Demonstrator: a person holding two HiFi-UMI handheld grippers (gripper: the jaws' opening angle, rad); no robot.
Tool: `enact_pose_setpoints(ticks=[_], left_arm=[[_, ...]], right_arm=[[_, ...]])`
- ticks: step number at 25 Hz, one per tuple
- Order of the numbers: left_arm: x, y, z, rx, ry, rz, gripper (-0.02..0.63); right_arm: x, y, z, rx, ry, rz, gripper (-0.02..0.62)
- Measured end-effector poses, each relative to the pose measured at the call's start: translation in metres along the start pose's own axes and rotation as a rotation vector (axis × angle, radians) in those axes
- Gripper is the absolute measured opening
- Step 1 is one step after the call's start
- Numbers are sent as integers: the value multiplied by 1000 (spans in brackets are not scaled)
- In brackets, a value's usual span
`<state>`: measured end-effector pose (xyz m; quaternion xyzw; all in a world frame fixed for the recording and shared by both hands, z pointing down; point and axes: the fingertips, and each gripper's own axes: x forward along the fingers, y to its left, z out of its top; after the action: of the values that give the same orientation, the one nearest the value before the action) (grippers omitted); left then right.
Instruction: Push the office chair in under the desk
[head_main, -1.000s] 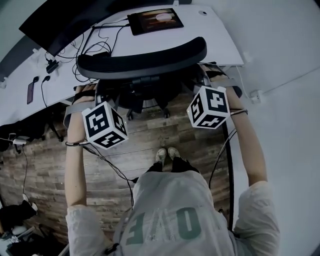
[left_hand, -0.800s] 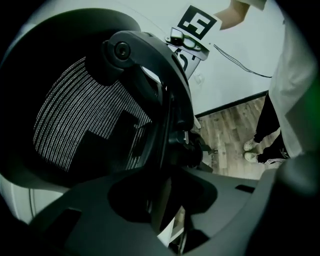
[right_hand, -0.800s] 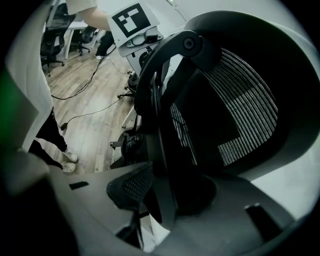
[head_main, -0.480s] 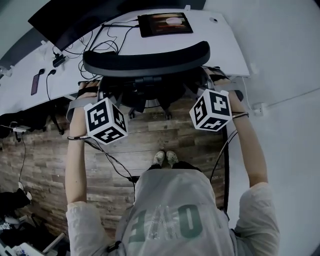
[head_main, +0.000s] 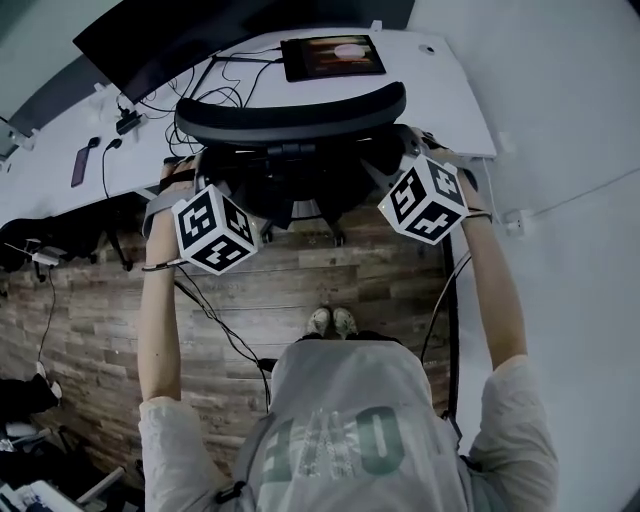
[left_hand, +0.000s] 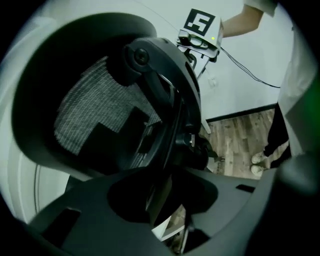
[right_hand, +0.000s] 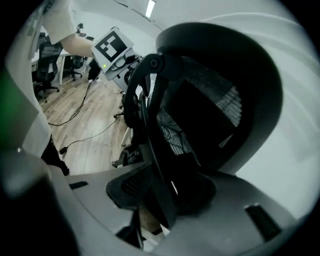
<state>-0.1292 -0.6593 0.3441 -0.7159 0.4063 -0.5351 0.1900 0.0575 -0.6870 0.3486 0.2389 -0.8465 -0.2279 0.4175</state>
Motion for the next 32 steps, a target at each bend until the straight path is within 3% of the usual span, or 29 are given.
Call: enact_pose_setpoints(ticks=[4,6,8,11,13,16,19,25,32], left_arm=[[-48,27,-2,-196,-91,164,127],[-77,35,-1,-320,-151,278,65],[-102,34,4,-470,-221,368,17],[-127,14,23,-691,-368,407,17],[-136,0,39,-768,-454,443,17],[-143,-21,61,-771,-522,454,17],[-141,-42,72,-726,-518,401,17],[-142,-61,75,-694,-504,361,17],[-141,-48,81,-708,-539,390,17]], right_arm=[[-41,-19,34,93,-142,-85,138],[-65,-25,54,158,-242,-162,129],[-90,-25,72,243,-339,-258,67],[-118,-7,87,364,-444,-350,37],[-126,11,92,455,-507,-388,31],[-125,42,94,551,-529,-371,21],[-118,65,92,561,-510,-307,20],[-121,83,92,582,-516,-286,20],[-116,79,85,489,-452,-266,20]])
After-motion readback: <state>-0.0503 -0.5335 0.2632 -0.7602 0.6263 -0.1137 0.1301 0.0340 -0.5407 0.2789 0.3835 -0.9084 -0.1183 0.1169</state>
